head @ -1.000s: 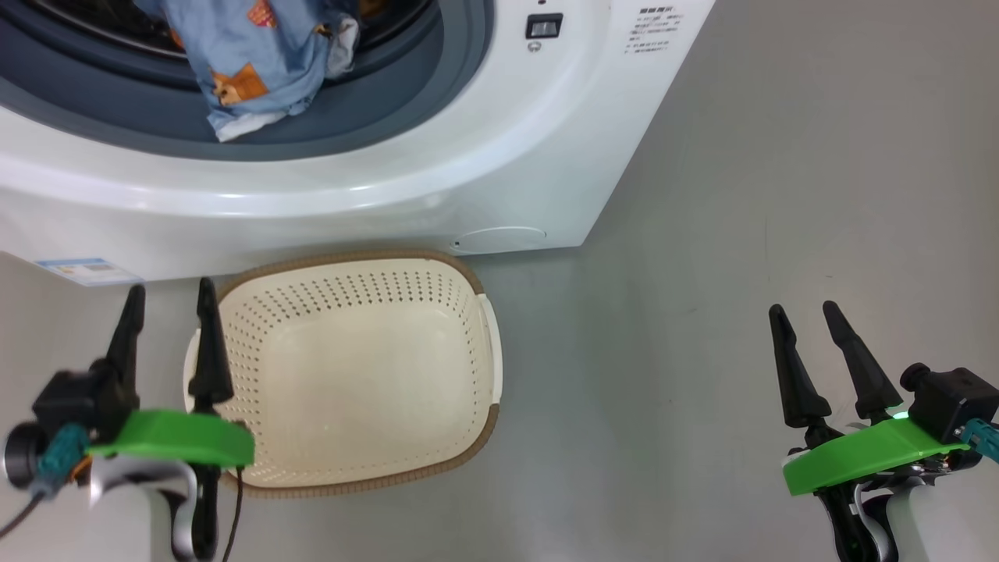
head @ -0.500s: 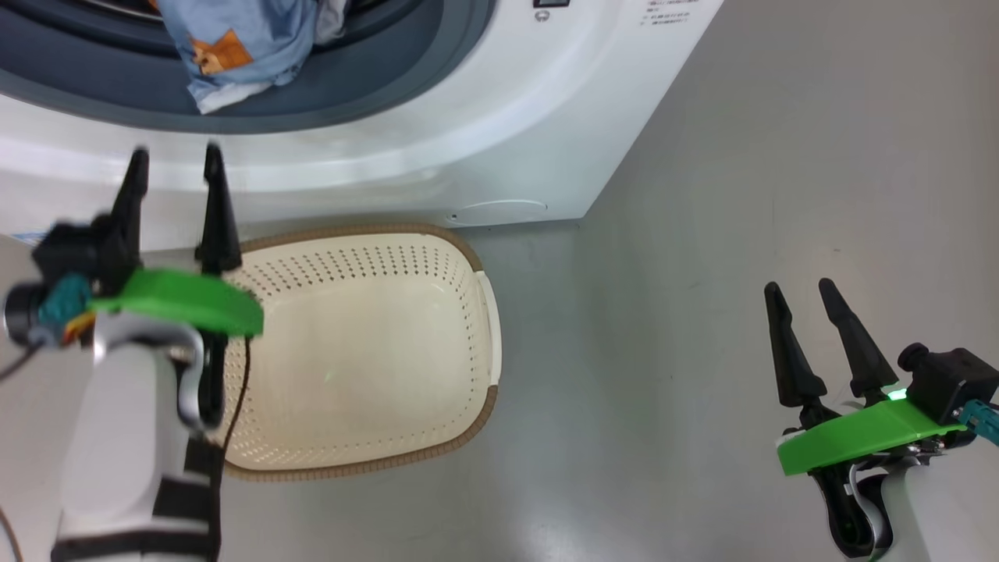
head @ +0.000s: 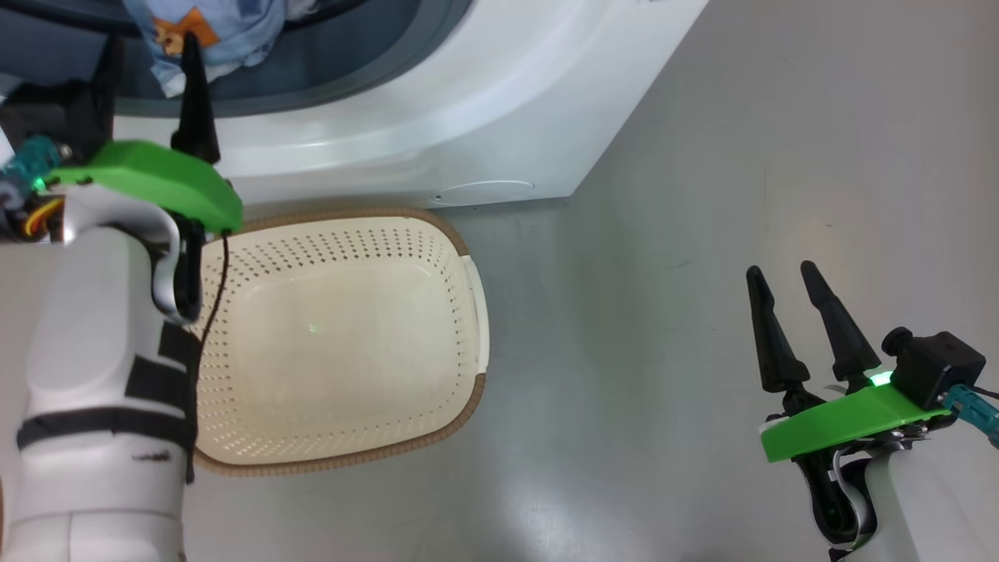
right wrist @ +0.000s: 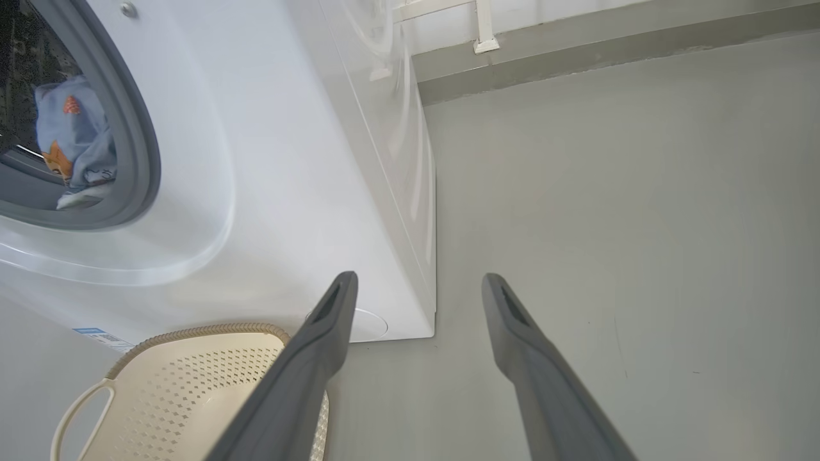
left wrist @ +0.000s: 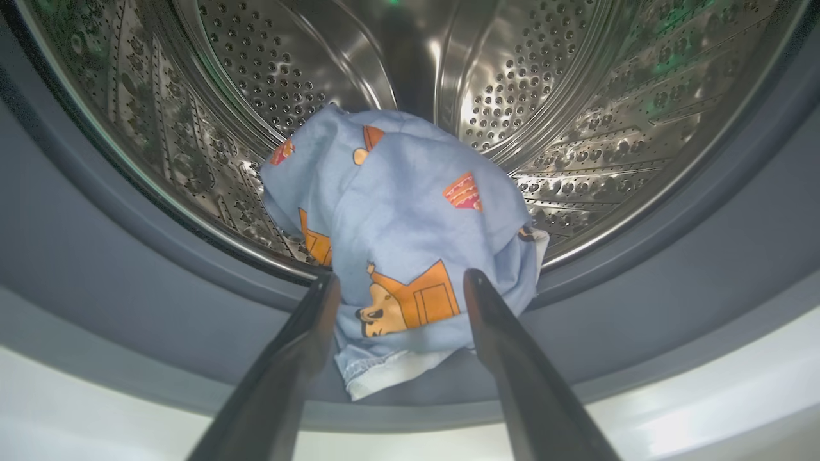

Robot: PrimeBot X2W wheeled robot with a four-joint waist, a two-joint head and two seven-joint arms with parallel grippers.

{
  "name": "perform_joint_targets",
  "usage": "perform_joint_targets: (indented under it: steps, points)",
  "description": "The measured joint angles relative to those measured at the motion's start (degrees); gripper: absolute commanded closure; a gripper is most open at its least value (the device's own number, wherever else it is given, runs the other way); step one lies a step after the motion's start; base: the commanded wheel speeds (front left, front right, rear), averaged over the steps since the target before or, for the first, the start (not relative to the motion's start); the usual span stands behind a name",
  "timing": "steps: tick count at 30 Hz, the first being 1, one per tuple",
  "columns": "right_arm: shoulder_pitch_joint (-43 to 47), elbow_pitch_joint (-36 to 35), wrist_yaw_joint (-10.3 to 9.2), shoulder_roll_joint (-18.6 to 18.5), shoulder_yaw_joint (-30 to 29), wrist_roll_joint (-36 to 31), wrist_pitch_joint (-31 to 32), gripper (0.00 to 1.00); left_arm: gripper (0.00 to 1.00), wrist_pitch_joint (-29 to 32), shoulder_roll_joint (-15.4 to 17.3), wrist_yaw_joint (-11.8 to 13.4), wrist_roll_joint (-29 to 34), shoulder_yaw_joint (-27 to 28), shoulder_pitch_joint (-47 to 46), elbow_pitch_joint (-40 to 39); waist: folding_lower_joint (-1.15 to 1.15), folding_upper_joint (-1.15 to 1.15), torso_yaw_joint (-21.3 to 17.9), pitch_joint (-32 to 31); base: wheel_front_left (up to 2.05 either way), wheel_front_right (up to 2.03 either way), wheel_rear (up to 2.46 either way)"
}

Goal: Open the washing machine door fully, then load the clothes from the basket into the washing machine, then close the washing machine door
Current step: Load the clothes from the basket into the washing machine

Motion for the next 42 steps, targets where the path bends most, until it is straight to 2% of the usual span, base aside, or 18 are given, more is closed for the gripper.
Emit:
perform_joint_targets:
  steps: [7, 18, 19, 20, 21, 23, 35, 42]
  points:
    - [-0.90, 0.11, 0.00, 0.23, 0.88, 0.01, 0.00, 0.00, 0.00, 0.00, 1.01, 0.02, 0.00, -0.03, -6.77, 10.01, 0.00, 0.00, -1.09, 0.88, 0.00, 0.00, 0.00]
    - [-1.92, 0.25, 0.00, 0.45, 2.24, 0.02, 0.00, 0.00, 0.00, 0.01, 1.90, 0.09, -0.01, -0.33, -14.44, 19.60, 0.00, 0.00, -2.73, 2.00, 0.00, 0.00, 0.00]
    - [-1.96, 0.24, 0.00, 0.52, 2.30, 0.02, 0.00, 0.00, 0.11, 0.01, 2.00, 0.09, -0.03, -0.37, -14.91, 20.20, 0.00, 0.00, -2.90, 2.07, 0.00, 0.00, 0.00]
    - [-1.96, 0.27, 0.00, 0.57, 2.36, 0.02, 0.00, 0.00, 0.49, 0.01, 2.14, 0.09, -0.04, -0.42, -15.41, 20.81, 0.00, 0.00, -3.07, 2.15, 0.00, 0.00, 0.00]
    - [-1.96, 0.27, 0.00, 0.57, 2.36, 0.02, 0.00, 0.00, 0.62, 0.01, 2.14, 0.09, -0.04, -0.42, -15.41, 20.81, 0.00, 0.00, -3.07, 2.15, 0.00, 0.00, 0.00]
    - [-1.96, 0.27, 0.00, 0.62, 2.42, 0.08, 0.00, 0.00, 1.00, 0.01, 2.46, 0.08, -0.20, -0.48, -16.34, 21.86, 0.00, 0.00, -3.37, 2.31, 0.00, 0.00, 0.00]
    - [-2.21, 0.26, 0.00, 1.30, 3.19, 0.23, 0.00, 0.00, 1.00, 0.01, 4.50, 0.01, -0.21, -2.19, -21.29, 26.49, 0.00, 0.00, -5.34, 3.36, 0.00, 0.00, 0.00]
    - [-3.35, 0.27, 0.00, 1.90, 4.24, 0.58, 0.00, 0.00, 1.00, 0.01, 5.95, 0.70, 0.11, -2.91, -24.38, 22.28, 0.00, 0.00, -7.17, 4.21, 0.00, 0.00, 0.00]
